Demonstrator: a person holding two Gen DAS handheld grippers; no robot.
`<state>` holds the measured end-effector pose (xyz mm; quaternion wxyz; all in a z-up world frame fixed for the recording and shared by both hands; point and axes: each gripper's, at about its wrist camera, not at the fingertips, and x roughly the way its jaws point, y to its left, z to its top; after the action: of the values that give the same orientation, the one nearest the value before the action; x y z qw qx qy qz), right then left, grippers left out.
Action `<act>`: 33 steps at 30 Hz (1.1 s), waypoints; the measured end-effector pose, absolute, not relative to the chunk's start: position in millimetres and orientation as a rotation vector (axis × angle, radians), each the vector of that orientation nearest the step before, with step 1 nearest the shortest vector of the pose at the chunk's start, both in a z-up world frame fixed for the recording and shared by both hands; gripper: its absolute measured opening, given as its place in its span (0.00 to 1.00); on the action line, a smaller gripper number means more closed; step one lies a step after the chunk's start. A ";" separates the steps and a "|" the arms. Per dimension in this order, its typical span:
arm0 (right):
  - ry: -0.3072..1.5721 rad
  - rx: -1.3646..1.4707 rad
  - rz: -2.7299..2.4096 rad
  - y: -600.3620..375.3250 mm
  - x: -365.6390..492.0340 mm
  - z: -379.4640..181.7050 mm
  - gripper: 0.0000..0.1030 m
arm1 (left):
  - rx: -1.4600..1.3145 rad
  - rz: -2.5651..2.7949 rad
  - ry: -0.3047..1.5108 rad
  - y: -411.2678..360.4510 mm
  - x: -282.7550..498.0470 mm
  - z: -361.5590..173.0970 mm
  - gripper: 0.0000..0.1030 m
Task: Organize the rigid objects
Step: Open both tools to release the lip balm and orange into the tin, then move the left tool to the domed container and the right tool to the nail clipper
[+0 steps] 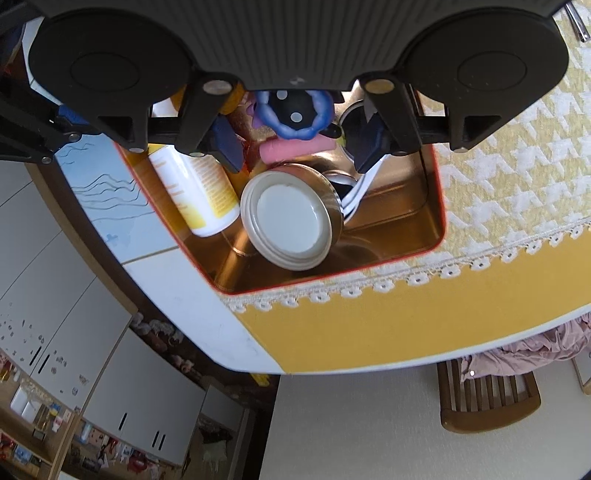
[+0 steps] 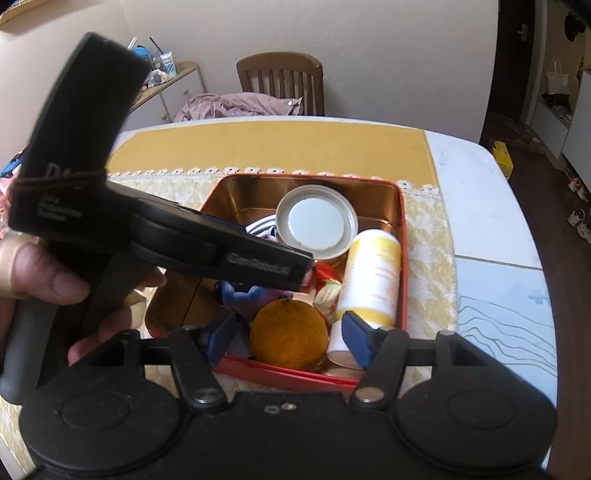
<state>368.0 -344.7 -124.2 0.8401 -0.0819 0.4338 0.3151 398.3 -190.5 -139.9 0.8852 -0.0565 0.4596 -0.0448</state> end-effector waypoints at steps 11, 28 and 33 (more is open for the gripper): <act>0.885 -0.144 0.636 -352.5 359.8 -111.5 0.74 | -0.116 -0.105 0.870 -180.2 362.1 -111.3 0.64; 0.834 -0.122 0.647 -341.2 333.0 -99.9 1.00 | -0.135 -0.080 0.767 -145.3 283.8 -81.1 0.80; 0.795 -0.180 0.675 -320.3 312.8 -94.6 1.00 | -0.125 -0.023 0.753 -120.9 262.4 -78.3 0.80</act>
<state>312.9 -320.3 -94.6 0.8633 -0.0857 0.3791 0.3220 262.4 -120.9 -78.3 0.9281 -0.0608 0.3673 -0.0111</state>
